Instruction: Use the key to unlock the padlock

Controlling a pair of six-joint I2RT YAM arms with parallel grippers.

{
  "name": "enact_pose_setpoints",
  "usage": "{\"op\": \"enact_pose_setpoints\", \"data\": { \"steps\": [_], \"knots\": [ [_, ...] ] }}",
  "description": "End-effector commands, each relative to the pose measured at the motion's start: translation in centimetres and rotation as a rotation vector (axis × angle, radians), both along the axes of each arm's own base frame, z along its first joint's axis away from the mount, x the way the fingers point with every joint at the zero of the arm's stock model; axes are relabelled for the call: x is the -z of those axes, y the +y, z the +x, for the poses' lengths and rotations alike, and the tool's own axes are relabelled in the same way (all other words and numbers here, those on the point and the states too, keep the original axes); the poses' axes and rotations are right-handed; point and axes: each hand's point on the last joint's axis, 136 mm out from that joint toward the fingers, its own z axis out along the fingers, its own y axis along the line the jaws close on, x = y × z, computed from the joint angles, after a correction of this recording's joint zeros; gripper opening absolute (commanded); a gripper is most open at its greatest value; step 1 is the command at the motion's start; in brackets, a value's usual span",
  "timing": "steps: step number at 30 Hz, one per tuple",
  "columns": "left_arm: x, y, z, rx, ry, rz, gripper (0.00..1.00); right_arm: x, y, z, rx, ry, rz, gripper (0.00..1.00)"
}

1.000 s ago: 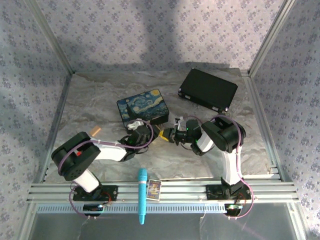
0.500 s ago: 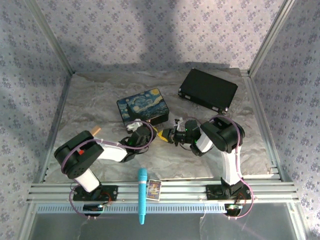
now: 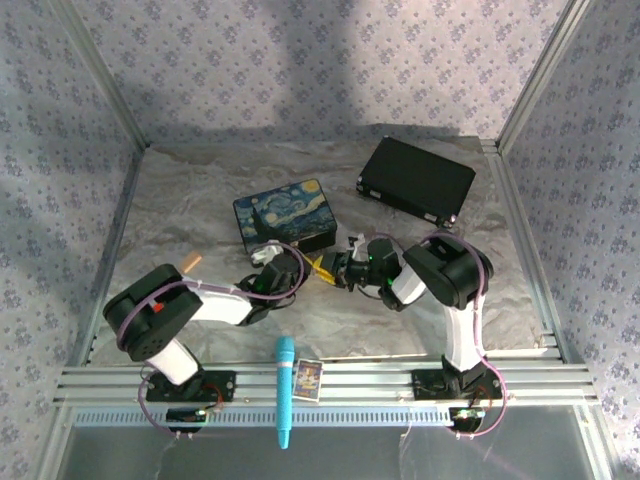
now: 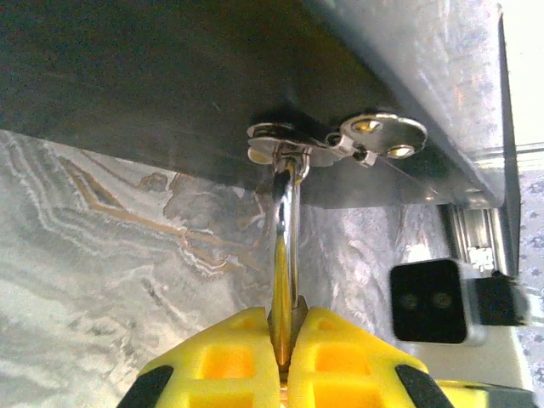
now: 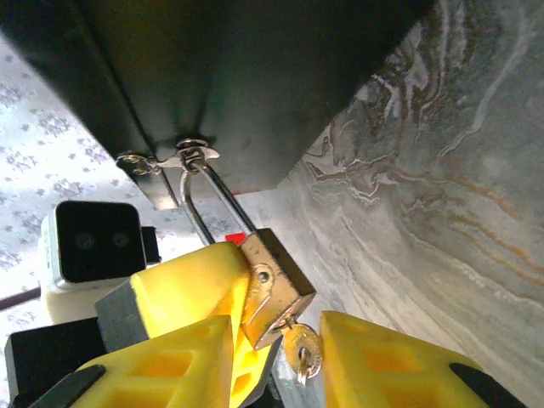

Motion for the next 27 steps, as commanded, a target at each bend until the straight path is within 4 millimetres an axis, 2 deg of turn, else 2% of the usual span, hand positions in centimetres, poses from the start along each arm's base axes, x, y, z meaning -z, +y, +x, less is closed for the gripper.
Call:
{"op": "enact_pose_setpoints", "data": {
  "steps": [1,7,10,13,14,16,18,22,27],
  "knots": [
    [-0.6,0.0,-0.2,0.013,0.068,0.048,0.00,1.3,-1.4,-1.1,-0.037,-0.102,-0.167,0.36],
    [-0.5,-0.2,-0.2,0.027,0.082,0.011,0.00,2.3,-4.0,-2.5,-0.140,-0.270,-0.463,0.35],
    [-0.6,-0.4,-0.4,0.041,0.084,0.003,0.00,1.9,-4.8,-3.1,-0.240,-0.418,-0.621,0.32],
    [-0.9,-0.6,-0.5,0.052,0.089,-0.011,0.00,0.7,-5.1,-2.7,-0.278,-0.576,-0.697,0.34],
    [-1.0,-0.8,-0.5,0.060,0.091,-0.015,0.00,0.3,-5.0,-2.6,-0.288,-0.613,-0.700,0.37],
    [-1.1,-1.1,-0.7,0.076,0.098,-0.025,0.00,-0.2,-4.4,-2.3,-0.316,-0.698,-0.728,0.51],
    [-0.9,-1.3,-0.9,0.087,0.129,-0.023,0.00,-0.5,-3.6,-2.3,-0.365,-0.788,-0.766,0.54],
    [-0.7,-1.6,-1.3,0.109,0.163,-0.014,0.00,-0.2,-1.6,-2.5,-0.485,-1.014,-0.860,0.47],
    [-0.7,-1.7,-1.5,0.119,0.172,-0.016,0.00,0.3,-0.5,-2.4,-0.503,-1.099,-0.893,0.44]
  ]
}}
